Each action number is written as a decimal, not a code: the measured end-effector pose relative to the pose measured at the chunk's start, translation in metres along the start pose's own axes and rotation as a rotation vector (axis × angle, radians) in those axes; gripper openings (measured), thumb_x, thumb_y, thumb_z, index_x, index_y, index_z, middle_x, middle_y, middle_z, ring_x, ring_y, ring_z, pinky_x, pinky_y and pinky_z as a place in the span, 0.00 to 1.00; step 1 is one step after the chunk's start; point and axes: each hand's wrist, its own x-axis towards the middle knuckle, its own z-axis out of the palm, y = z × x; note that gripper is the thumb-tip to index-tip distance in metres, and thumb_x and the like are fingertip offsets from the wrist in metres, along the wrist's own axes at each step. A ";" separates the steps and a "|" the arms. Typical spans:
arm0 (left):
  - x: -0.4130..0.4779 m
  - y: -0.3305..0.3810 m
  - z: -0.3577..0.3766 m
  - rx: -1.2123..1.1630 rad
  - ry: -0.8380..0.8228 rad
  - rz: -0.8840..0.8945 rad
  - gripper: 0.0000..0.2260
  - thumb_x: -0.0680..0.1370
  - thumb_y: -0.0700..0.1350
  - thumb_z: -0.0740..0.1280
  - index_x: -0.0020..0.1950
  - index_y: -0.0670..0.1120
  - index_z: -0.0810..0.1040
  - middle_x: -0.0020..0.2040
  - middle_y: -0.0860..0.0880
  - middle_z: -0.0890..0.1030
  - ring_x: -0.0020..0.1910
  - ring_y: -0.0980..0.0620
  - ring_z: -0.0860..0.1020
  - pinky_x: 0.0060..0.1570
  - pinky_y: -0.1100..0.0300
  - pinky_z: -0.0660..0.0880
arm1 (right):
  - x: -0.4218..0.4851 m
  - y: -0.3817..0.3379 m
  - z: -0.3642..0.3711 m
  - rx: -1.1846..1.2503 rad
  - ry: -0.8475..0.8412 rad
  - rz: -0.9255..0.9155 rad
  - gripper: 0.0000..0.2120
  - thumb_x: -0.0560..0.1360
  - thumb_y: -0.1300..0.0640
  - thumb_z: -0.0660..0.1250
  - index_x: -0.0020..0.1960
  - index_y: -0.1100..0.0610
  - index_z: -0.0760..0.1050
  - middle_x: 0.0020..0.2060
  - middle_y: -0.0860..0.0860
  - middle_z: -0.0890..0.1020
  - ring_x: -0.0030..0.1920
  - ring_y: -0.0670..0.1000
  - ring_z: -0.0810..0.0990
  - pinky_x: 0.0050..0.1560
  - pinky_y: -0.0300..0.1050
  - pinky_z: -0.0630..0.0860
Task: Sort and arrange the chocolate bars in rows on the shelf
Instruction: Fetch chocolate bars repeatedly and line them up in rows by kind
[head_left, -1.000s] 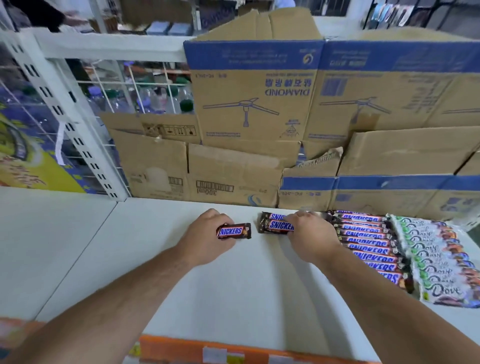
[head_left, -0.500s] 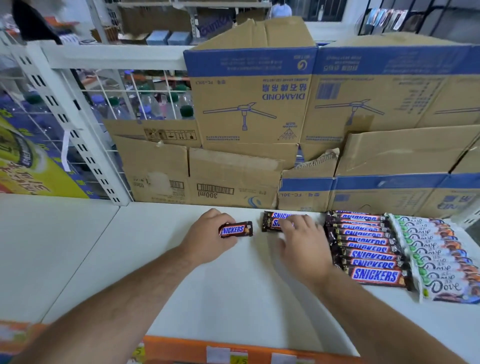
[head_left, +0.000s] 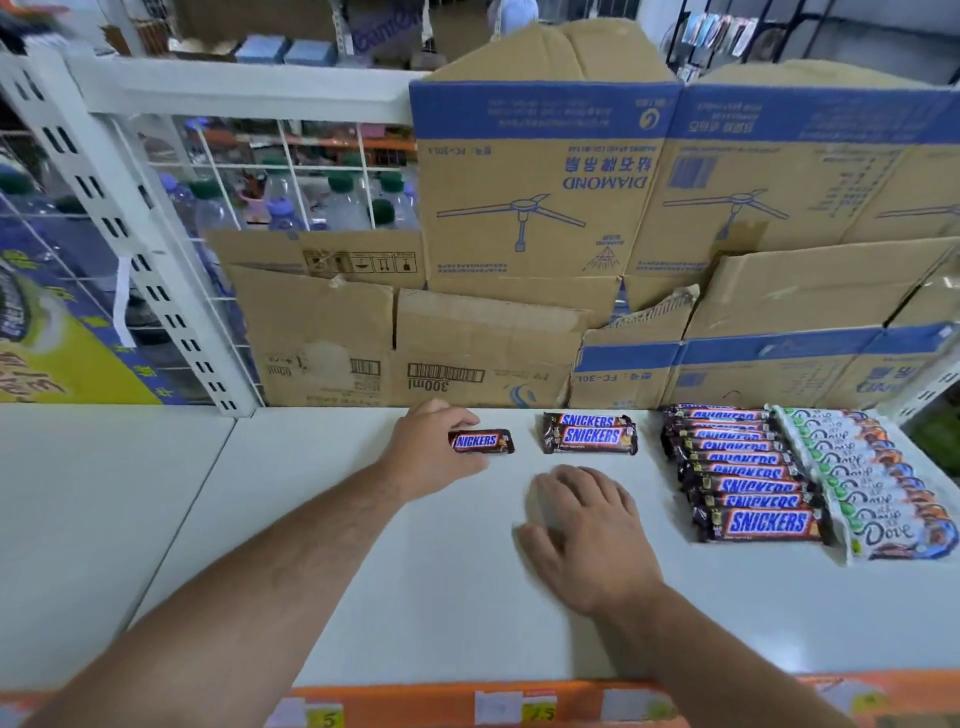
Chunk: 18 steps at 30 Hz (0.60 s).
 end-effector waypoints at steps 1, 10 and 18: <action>0.001 -0.003 -0.001 -0.028 -0.007 -0.008 0.20 0.64 0.53 0.76 0.56 0.55 0.80 0.51 0.58 0.73 0.54 0.58 0.73 0.56 0.64 0.69 | 0.000 0.000 0.000 0.004 -0.001 0.006 0.25 0.74 0.35 0.57 0.65 0.46 0.69 0.64 0.46 0.72 0.67 0.51 0.66 0.69 0.50 0.61; 0.014 -0.004 -0.001 -0.071 -0.021 -0.015 0.21 0.63 0.54 0.74 0.56 0.55 0.81 0.52 0.56 0.74 0.54 0.54 0.74 0.58 0.56 0.74 | 0.000 -0.007 -0.004 0.013 0.030 0.029 0.22 0.73 0.37 0.61 0.63 0.47 0.72 0.62 0.45 0.73 0.65 0.50 0.68 0.67 0.47 0.63; 0.015 -0.009 0.008 -0.002 0.119 0.055 0.15 0.67 0.54 0.73 0.52 0.54 0.82 0.46 0.56 0.74 0.53 0.53 0.73 0.56 0.57 0.71 | 0.001 -0.006 0.001 0.027 0.046 0.039 0.23 0.72 0.38 0.62 0.63 0.47 0.72 0.63 0.45 0.73 0.66 0.50 0.68 0.68 0.47 0.64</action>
